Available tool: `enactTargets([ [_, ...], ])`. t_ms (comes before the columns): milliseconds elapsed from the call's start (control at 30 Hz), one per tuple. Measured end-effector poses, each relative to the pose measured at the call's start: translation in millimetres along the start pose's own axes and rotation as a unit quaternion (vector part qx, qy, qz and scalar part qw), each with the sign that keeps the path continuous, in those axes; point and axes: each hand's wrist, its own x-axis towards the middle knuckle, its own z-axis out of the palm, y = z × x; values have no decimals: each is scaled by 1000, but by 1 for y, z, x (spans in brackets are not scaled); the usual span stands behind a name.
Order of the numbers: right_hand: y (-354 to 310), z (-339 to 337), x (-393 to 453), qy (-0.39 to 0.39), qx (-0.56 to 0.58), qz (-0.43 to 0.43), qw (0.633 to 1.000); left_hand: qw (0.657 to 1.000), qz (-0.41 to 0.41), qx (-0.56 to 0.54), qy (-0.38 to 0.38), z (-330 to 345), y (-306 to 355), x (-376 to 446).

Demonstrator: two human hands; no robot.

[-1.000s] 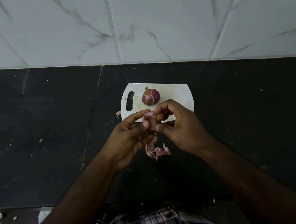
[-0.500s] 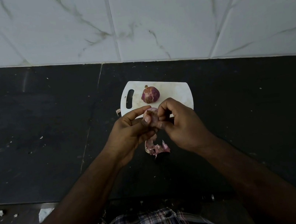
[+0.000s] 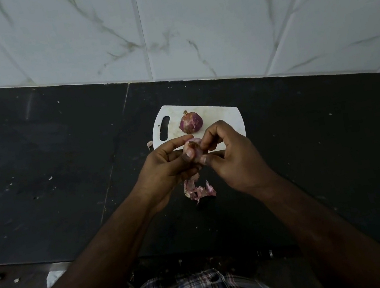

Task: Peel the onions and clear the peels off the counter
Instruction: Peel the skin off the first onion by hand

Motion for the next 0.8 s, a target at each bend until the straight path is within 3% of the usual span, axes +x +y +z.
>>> enactTargets([
  [467,-1,0,-4,-5,-48,-12,999,1000,15,13,6,3,1,-3],
  [800,1,-2,-4,21,-10,0,1000,1000,15,16,3,5,2,-3],
])
